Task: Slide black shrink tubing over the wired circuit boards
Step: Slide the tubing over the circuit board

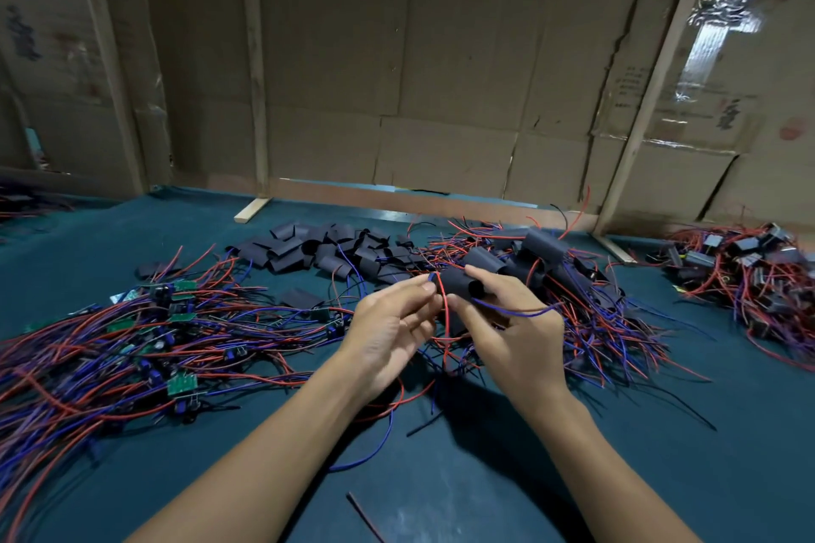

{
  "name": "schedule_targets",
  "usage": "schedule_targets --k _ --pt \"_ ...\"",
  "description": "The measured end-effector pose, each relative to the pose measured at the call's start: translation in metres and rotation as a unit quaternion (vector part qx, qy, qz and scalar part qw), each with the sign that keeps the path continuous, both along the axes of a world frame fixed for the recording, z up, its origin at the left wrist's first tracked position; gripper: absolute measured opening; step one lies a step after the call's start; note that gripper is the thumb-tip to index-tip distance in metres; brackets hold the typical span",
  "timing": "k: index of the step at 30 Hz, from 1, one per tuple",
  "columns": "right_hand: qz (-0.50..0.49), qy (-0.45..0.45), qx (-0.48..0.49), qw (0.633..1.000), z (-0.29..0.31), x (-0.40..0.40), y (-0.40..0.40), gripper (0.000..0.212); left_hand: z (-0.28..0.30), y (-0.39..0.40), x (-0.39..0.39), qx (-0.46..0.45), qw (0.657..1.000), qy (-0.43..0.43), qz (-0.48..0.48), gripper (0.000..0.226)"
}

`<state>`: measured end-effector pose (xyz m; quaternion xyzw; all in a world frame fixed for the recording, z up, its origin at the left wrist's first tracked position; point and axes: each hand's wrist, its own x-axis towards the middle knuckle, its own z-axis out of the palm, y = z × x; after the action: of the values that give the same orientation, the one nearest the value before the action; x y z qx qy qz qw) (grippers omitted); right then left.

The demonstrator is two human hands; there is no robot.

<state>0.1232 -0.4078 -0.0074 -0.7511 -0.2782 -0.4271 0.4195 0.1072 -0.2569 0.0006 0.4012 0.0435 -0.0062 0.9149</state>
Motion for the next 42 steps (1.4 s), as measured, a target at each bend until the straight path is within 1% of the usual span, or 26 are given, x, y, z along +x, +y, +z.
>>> schedule_targets --k 4,8,10,13,15,17,19,21,23,25,27,28,30,31,32,33,34,35,37,40,42 --pt "0.042 0.071 0.045 0.996 0.003 -0.004 0.001 0.038 0.001 0.007 0.001 0.018 0.999 -0.036 -0.001 0.016" --pt "0.081 0.144 0.077 0.983 0.005 -0.008 0.002 0.039 0.000 0.016 0.002 0.092 0.994 -0.058 -0.004 0.022" --pt "0.081 0.155 0.088 0.981 0.006 -0.010 0.003 0.038 -0.001 0.017 0.002 0.115 0.991 -0.073 -0.007 0.026" --pt "0.057 0.156 0.105 0.981 0.008 -0.011 0.005 0.035 -0.003 0.016 0.002 0.127 0.989 -0.080 -0.003 0.024" --pt "0.029 0.132 0.090 0.987 0.008 -0.011 0.006 0.033 -0.003 0.013 0.001 0.112 0.991 -0.071 0.013 0.018" --pt "-0.004 0.089 0.035 0.995 0.006 -0.009 0.005 0.034 -0.003 0.009 0.001 0.076 0.996 -0.042 0.028 0.010" --pt "-0.011 0.052 0.000 0.999 0.003 -0.008 0.004 0.036 -0.004 0.003 0.001 0.032 0.999 0.008 0.034 0.005" --pt "-0.013 0.031 -0.007 0.999 0.001 -0.006 0.003 0.036 -0.003 -0.003 0.001 -0.025 0.997 0.063 0.029 0.005" --pt "-0.017 0.041 0.007 0.999 0.001 -0.005 0.002 0.035 -0.002 -0.006 0.001 -0.065 0.994 0.090 0.008 0.009" --pt "0.014 0.108 0.046 0.993 0.001 -0.003 0.002 0.035 -0.001 -0.005 0.000 -0.094 0.991 0.096 -0.017 0.017" --pt "0.067 0.206 0.112 0.970 0.001 -0.003 0.003 0.033 -0.001 -0.004 -0.001 -0.113 0.988 0.102 -0.030 0.030" --pt "0.090 0.243 0.141 0.955 0.001 -0.003 0.004 0.031 -0.001 -0.004 -0.001 -0.121 0.987 0.104 -0.034 0.031" --pt "0.119 0.282 0.178 0.935 0.003 -0.002 0.005 0.027 0.001 -0.005 -0.002 -0.141 0.984 0.103 -0.037 0.023" --pt "0.148 0.302 0.206 0.919 0.004 -0.001 0.005 0.025 0.002 -0.005 -0.002 -0.152 0.983 0.099 -0.039 0.018" --pt "0.191 0.328 0.249 0.891 0.006 -0.001 0.005 0.024 0.003 -0.005 -0.003 -0.162 0.982 0.092 -0.039 0.013" --pt "0.239 0.356 0.298 0.853 0.008 -0.003 0.006 0.026 0.004 -0.004 -0.004 -0.169 0.981 0.085 -0.038 0.010" --pt "0.276 0.381 0.339 0.815 0.010 -0.003 0.005 0.030 0.005 -0.004 -0.005 -0.172 0.981 0.078 -0.038 0.010" --pt "0.301 0.401 0.364 0.785 0.012 -0.004 0.005 0.032 0.006 -0.003 -0.005 -0.172 0.982 0.073 -0.040 0.012" --pt "0.328 0.427 0.382 0.751 0.015 -0.004 0.003 0.028 0.007 -0.002 -0.006 -0.153 0.985 0.065 -0.040 0.012" --pt "0.342 0.454 0.396 0.721 0.017 -0.003 0.000 0.015 0.009 -0.001 -0.006 -0.088 0.995 0.045 -0.035 0.007" --pt "0.348 0.468 0.404 0.704 0.018 -0.004 -0.001 0.010 0.009 -0.001 -0.007 -0.055 0.998 0.027 -0.027 0.014"
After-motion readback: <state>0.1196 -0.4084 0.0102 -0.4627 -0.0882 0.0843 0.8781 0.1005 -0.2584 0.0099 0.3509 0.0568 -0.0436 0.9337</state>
